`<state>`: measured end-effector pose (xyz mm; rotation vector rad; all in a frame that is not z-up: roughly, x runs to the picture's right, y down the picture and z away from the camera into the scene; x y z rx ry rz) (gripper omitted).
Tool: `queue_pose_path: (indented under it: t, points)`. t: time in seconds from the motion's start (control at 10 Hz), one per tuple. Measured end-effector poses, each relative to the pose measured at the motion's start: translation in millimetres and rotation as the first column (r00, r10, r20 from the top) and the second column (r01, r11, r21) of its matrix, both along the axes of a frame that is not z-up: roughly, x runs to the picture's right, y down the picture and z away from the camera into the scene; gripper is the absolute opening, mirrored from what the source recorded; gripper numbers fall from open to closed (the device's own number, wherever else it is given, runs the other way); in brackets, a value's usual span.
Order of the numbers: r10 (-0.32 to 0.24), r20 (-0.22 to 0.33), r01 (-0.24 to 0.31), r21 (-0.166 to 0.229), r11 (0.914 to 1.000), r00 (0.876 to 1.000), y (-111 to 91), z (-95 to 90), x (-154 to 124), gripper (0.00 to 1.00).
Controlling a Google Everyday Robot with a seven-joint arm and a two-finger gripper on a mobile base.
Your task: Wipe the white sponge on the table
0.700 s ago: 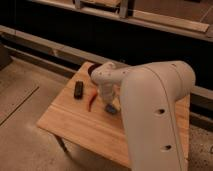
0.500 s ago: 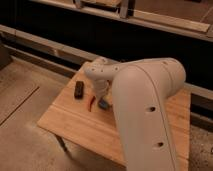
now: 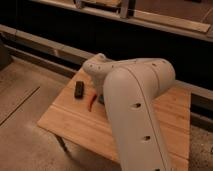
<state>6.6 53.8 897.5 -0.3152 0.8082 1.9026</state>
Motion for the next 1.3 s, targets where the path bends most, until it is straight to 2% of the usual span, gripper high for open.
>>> queue_pose_path:
  t: [0.1,0.2,0.4,0.6,0.8,1.0,1.1,1.3]
  points:
    - [0.008,-0.019,-0.008,-0.005,1.0,1.0,0.6,2.9,13.5,0.0]
    - [0.023,-0.057,-0.024,-0.008,0.9997,0.998,-0.8,5.8,40.4,0.0]
    - [0.055,-0.108,-0.054,0.006,0.9985,0.993,-10.5,3.0,79.8,0.0]
    - [0.107,-0.149,-0.103,0.038,0.994,0.983,-24.9,-6.9,120.1,0.0]
    - [0.179,-0.172,-0.171,0.061,0.9833,0.969,-25.6,-19.6,150.1,0.0]
    - [0.218,-0.172,-0.21,0.062,0.9756,0.961,-12.9,-29.4,158.0,0.0]
    - [0.224,-0.169,-0.217,0.055,0.9746,0.96,-3.4,-32.1,156.0,0.0]
    - [0.213,-0.152,-0.213,0.015,0.977,0.965,27.8,-35.4,135.7,0.0]
